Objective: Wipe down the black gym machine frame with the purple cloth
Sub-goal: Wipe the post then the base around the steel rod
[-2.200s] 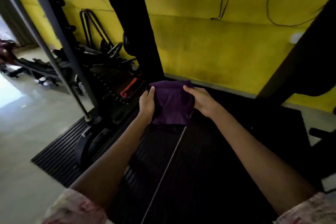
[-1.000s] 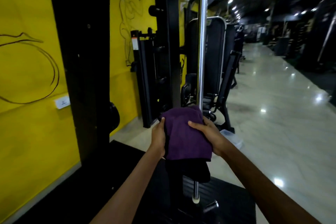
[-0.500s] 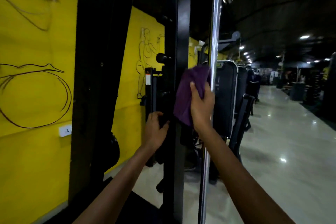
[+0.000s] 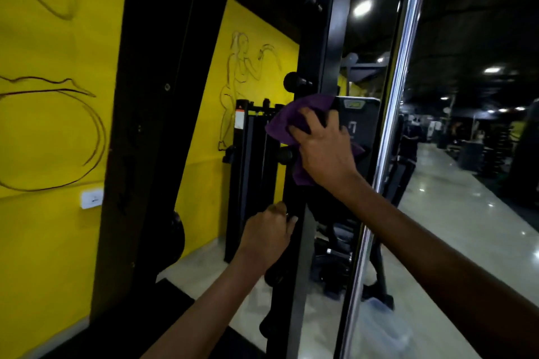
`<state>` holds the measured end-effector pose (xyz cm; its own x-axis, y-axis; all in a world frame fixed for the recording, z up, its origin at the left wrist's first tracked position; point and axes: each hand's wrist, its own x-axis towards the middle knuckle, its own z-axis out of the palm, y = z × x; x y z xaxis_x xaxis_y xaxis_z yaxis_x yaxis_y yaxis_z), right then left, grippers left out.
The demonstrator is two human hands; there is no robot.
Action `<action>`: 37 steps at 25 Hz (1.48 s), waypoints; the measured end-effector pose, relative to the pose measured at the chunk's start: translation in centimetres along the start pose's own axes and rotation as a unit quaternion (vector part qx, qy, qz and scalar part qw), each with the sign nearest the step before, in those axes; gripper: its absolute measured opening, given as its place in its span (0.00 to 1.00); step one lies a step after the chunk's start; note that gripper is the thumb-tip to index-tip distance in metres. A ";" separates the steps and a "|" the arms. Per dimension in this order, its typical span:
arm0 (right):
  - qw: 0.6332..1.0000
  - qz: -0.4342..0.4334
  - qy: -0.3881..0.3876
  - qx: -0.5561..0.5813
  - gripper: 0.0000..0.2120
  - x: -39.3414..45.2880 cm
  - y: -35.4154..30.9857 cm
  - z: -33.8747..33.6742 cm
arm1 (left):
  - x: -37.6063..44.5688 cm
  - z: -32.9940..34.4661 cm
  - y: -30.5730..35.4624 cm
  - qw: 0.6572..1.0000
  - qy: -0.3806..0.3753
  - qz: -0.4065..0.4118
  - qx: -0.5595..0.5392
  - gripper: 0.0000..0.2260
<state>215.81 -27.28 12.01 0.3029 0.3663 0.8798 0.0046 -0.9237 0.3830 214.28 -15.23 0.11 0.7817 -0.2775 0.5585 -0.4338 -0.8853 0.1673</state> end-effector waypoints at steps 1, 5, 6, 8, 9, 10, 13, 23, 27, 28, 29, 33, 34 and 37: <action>0.999 0.008 -0.011 -0.034 0.21 0.5 -0.6 -0.6 | -0.1 0.0 -0.1 1.000 0.007 0.008 -0.017 0.19; 0.990 -0.058 -0.124 -0.046 0.24 0.3 0.1 -2.1 | -0.2 0.6 -0.6 0.990 0.057 0.045 -0.123 0.17; 0.991 -0.074 -0.105 -0.037 0.24 0.3 1.1 -2.7 | -0.3 0.6 -0.5 0.990 0.056 0.045 -0.125 0.17; 0.993 -0.060 -0.089 -0.050 0.21 0.6 2.5 -3.3 | -0.5 0.7 -0.4 0.991 0.056 0.048 -0.112 0.17; 0.993 -0.035 -0.091 -0.066 0.20 1.0 2.3 -3.3 | -0.5 0.9 -0.5 0.991 0.057 0.049 -0.112 0.17; 0.992 -0.012 -0.094 -0.081 0.20 1.6 1.5 -3.0 | -0.4 1.0 -0.6 0.991 0.048 0.052 -0.113 0.18; 0.989 -0.025 -0.091 -0.112 0.22 2.0 -0.8 -2.1 | -0.1 0.8 -1.0 0.991 0.036 0.073 -0.105 0.19; 0.991 -0.050 -0.100 -0.074 0.24 0.8 -0.2 -1.4 | 0.1 1.8 -1.6 0.981 0.090 0.098 -0.139 0.15; 0.983 -0.087 -0.157 -0.024 0.20 1.3 4.3 -5.1 | -0.2 1.8 -1.4 0.982 0.089 0.053 -0.159 0.19; 0.987 -0.045 -0.152 -0.016 0.19 1.6 5.2 -6.2 | -0.3 2.0 -1.4 0.981 0.096 0.050 -0.164 0.20; 0.992 0.005 -0.122 -0.014 0.17 2.2 6.0 -7.2 | -0.3 2.2 -1.4 0.979 0.093 0.055 -0.170 0.20; 0.998 0.032 0.006 -0.060 0.16 9.5 5.9 -9.2 | -0.1 2.1 -1.4 0.978 0.088 0.065 -0.180 0.21; 0.996 0.003 -0.004 -0.086 0.16 11.3 5.1 -8.7 | 0.0 2.2 -1.5 0.979 0.077 0.067 -0.176 0.21; 0.983 -0.035 -0.072 -0.163 0.19 12.0 3.5 -6.0 | 0.2 2.3 -1.5 0.984 0.053 0.067 -0.158 0.22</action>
<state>213.72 -25.48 25.61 0.4451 0.3865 0.8078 -0.2679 -0.8033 0.5319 216.12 -14.80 -1.97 0.6642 -0.3275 0.6720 -0.6602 -0.6787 0.3217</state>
